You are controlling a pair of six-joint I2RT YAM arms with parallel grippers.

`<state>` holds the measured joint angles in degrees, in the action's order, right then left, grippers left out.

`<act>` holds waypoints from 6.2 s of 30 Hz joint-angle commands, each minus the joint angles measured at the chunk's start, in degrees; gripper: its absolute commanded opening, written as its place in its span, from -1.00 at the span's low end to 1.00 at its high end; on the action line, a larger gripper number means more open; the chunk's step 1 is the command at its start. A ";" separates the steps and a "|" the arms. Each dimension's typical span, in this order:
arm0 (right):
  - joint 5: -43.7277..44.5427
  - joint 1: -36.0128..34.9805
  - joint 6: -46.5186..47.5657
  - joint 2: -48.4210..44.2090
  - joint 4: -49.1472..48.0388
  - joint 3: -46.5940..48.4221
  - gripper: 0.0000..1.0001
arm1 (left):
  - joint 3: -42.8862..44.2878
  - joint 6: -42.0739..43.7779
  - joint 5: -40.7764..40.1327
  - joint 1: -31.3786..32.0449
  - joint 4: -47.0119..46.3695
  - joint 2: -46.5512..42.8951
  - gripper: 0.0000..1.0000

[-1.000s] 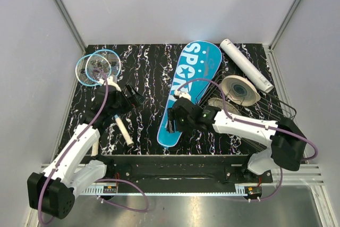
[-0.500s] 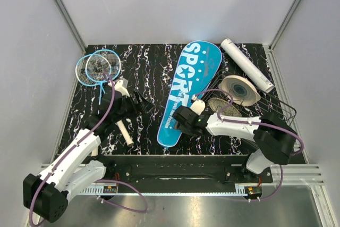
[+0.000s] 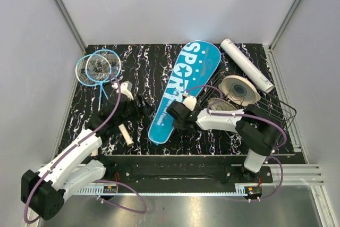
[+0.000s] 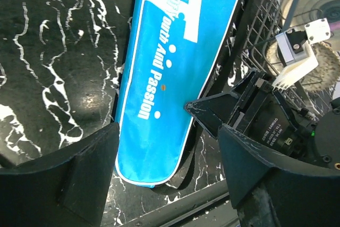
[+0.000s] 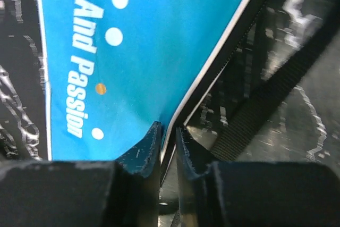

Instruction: Pack up the badminton gear

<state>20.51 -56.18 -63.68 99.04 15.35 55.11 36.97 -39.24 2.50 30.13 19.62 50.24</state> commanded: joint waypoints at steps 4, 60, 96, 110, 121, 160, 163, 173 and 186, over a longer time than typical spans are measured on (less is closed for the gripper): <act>-4.25 0.11 20.77 4.75 -3.05 11.06 -1.00 | -0.14 -1.01 -9.97 0.28 1.03 -6.29 0.56; -2.49 9.86 31.33 14.08 6.80 27.95 -1.00 | -0.49 -3.20 10.03 1.16 -11.60 5.99 0.61; -35.45 22.70 26.76 -10.36 -7.44 9.93 0.22 | 15.85 3.82 12.26 -2.53 -13.12 24.83 -1.00; -42.83 23.58 18.34 5.45 -17.79 12.83 -0.34 | 19.02 3.39 13.93 -4.82 -8.11 16.74 -1.00; -49.08 22.35 10.33 12.75 -30.30 9.75 -0.14 | 18.40 2.51 15.25 -4.90 -9.33 16.73 -1.00; -41.35 16.63 -6.99 19.17 -41.90 6.41 -0.46 | 13.92 -1.10 17.80 -4.82 -14.35 16.04 -1.00; -36.78 16.63 -3.65 16.80 -40.76 6.94 -0.94 | 11.73 -1.71 16.66 -4.82 -14.34 14.19 -1.00; -30.01 16.37 7.77 0.47 -36.11 0.79 -1.00 | 4.70 -4.26 -2.30 -4.82 -5.20 8.74 -0.66; -15.26 11.11 25.09 -10.72 -15.45 10.89 -1.00 | 5.57 -1.01 3.83 0.10 -12.85 8.93 0.17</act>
<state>-3.90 -41.98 -46.81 90.72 -5.52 60.62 42.17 -41.28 7.14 28.05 12.91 67.26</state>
